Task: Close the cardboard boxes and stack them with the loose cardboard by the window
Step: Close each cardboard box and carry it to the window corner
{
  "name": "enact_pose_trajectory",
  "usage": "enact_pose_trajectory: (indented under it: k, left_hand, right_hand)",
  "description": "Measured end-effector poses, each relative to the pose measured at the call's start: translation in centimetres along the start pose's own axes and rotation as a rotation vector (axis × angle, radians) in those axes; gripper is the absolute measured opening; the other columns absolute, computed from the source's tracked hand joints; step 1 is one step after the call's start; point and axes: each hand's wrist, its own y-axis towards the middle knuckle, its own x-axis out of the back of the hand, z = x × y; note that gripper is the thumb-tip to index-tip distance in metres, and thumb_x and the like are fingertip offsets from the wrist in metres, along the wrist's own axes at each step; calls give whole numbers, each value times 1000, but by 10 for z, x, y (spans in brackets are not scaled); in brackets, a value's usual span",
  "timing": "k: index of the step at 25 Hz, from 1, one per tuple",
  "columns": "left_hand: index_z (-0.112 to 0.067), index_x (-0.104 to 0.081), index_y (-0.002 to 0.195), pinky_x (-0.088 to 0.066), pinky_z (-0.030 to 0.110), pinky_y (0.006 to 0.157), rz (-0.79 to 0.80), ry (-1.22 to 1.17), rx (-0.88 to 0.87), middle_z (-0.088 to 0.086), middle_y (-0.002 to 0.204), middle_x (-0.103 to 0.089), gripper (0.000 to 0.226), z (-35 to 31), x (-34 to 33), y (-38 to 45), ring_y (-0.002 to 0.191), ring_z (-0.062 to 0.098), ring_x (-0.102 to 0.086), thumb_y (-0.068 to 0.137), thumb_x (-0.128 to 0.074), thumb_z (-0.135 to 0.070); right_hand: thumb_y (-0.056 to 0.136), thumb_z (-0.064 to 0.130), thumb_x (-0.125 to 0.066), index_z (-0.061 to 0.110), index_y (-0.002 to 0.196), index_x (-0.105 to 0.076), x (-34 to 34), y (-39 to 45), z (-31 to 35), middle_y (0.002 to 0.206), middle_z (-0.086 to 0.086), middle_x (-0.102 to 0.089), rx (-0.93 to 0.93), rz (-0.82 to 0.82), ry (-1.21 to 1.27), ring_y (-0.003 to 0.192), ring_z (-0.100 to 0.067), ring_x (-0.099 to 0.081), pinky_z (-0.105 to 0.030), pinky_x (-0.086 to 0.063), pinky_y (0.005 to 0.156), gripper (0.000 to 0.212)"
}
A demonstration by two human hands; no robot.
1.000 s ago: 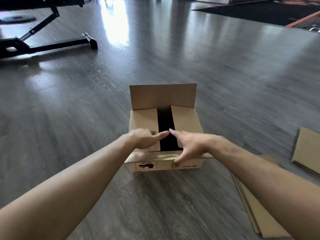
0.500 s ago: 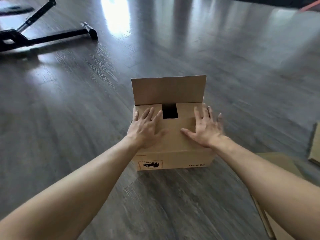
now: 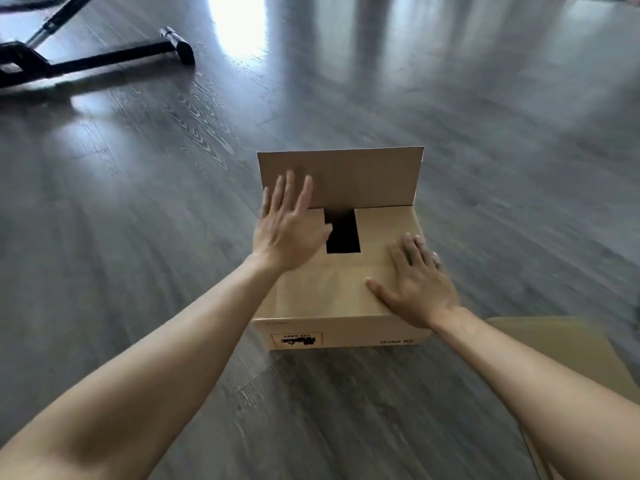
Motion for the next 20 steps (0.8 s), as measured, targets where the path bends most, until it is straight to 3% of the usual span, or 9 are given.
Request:
enact_pose_trajectory:
  k: [3,8,11,15,18,20]
  left_hand:
    - [-20,-6,162,6,45,124,-141,-31,42,15,168,1,93,6,28,45,155,29,4,92,-45,-68]
    - [-25,-3,161,9,50,123,114,27,149,12,168,-9,96,11,47,67,155,25,3,89,-23,-83]
    - [-23,-10,161,7,50,124,97,87,127,16,162,-21,95,-1,44,54,153,30,-6,89,-25,-82]
    - [-18,-33,155,-9,53,122,-58,173,61,14,140,-45,87,-12,40,20,138,36,-29,89,-40,-75]
    - [-17,-41,148,-17,50,119,-47,165,-4,8,141,-50,80,-13,26,-15,135,30,-38,88,-47,-70]
    - [-18,-41,147,-16,49,120,-2,162,-29,5,147,-47,79,-11,17,-31,140,27,-36,88,-47,-70]
  right_hand:
    - [81,86,-11,22,157,-14,-1,-2,0,167,-9,3,15,-19,16,153,-24,8,-49,-6,124,100]
    - [82,85,-12,21,157,-17,-1,-3,0,167,-9,0,35,-27,20,153,-24,6,-49,-5,124,98]
    - [83,85,-14,20,157,-18,2,-7,2,166,-12,-6,40,-35,20,153,-28,-1,-53,-10,123,98]
    - [80,78,-42,9,152,-32,8,-15,7,159,-23,-24,65,-345,-51,143,-41,-28,-58,-29,112,100]
    - [79,74,-49,5,156,-24,8,-13,3,162,-24,-15,92,-501,-19,147,-43,-20,-59,-25,114,106]
    - [79,76,-51,6,157,-20,9,-9,-3,163,-23,-11,90,-497,-5,149,-42,-15,-58,-19,117,109]
